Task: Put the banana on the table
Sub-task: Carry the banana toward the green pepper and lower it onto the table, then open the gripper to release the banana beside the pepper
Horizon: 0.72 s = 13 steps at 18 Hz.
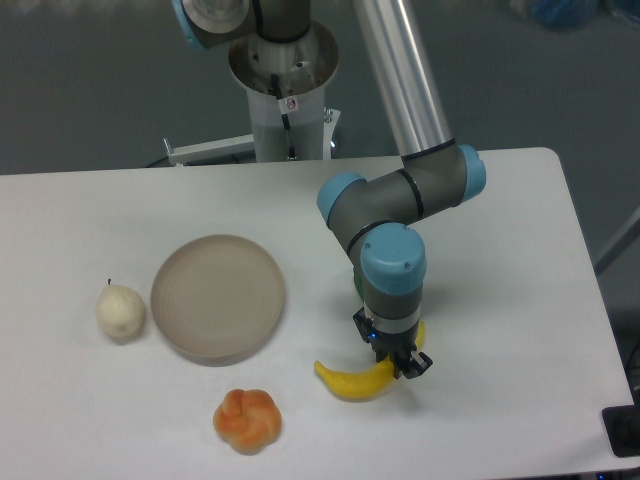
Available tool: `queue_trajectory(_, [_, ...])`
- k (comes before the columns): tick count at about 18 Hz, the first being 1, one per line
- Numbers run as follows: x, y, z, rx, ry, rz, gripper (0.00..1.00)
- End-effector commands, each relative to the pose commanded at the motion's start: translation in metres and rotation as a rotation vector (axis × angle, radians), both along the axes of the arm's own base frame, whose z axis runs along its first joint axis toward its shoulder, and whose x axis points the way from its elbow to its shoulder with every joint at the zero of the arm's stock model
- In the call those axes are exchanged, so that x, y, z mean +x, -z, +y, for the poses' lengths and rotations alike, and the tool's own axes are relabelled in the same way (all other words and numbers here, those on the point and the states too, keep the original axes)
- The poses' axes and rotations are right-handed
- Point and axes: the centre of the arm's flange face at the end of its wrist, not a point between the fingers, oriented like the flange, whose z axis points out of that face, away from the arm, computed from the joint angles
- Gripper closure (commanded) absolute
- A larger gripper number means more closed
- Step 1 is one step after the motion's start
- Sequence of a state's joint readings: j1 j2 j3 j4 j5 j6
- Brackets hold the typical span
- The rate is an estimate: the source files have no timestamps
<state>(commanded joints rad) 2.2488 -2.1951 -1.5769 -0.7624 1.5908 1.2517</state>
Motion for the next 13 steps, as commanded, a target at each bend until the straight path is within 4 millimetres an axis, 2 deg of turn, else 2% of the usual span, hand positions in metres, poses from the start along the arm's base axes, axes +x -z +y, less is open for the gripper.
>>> queue_trajectory(3, [-0.014, -0.025, 0.005, 0.038, -0.009, 0.031, 0.06])
queue_trajectory(4, [-0.015, -0.025, 0.005, 0.039, -0.016, 0.033, 0.00])
queue_trajectory(6, [-0.026, -0.031, 0.000, 0.046, -0.035, 0.038, 0.00])
queue_trajectory(8, [-0.035, -0.045, -0.003, 0.066, -0.073, 0.051, 0.00])
queue_trajectory(11, [-0.060, -0.066, -0.016, 0.109, -0.188, 0.061, 0.00])
queue_trajectory(13, [-0.074, -0.084, -0.016, 0.139, -0.209, 0.083, 0.00])
